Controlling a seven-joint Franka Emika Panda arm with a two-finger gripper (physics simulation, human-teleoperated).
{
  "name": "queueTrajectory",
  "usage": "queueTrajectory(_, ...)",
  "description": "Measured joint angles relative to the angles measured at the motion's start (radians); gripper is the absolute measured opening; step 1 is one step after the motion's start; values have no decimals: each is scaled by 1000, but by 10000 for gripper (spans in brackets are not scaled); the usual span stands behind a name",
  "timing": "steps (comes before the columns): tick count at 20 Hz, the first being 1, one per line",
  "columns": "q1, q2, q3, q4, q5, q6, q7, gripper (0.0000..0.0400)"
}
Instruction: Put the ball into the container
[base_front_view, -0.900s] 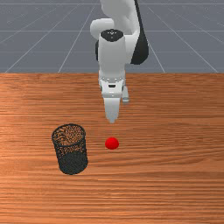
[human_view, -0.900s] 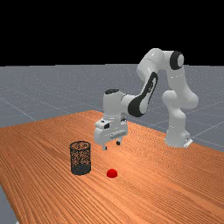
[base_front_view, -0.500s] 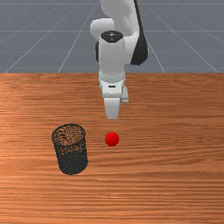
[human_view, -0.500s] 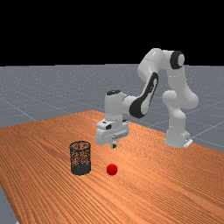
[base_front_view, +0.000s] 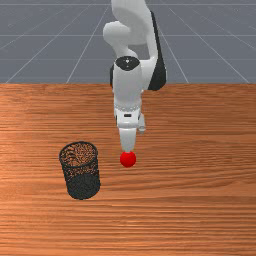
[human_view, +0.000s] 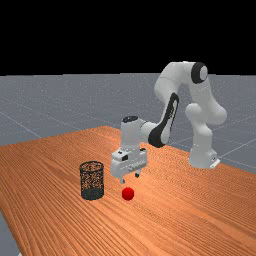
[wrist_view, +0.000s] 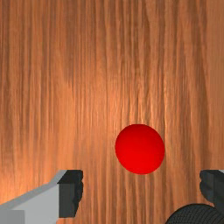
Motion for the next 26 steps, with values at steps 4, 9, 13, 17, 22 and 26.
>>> queueTrajectory(4,22,96,-33,15,-36,74,27,399)
queueTrajectory(9,12,198,-35,64,-26,157,21,400)
queueTrajectory(13,-30,229,-22,99,-14,164,-21,155)
queueTrajectory(17,-39,259,-12,133,-7,223,-28,311)
queueTrajectory(22,-32,199,-17,119,-12,167,-26,393)
queueTrajectory(26,-50,400,7,508,10,-18,-45,399)
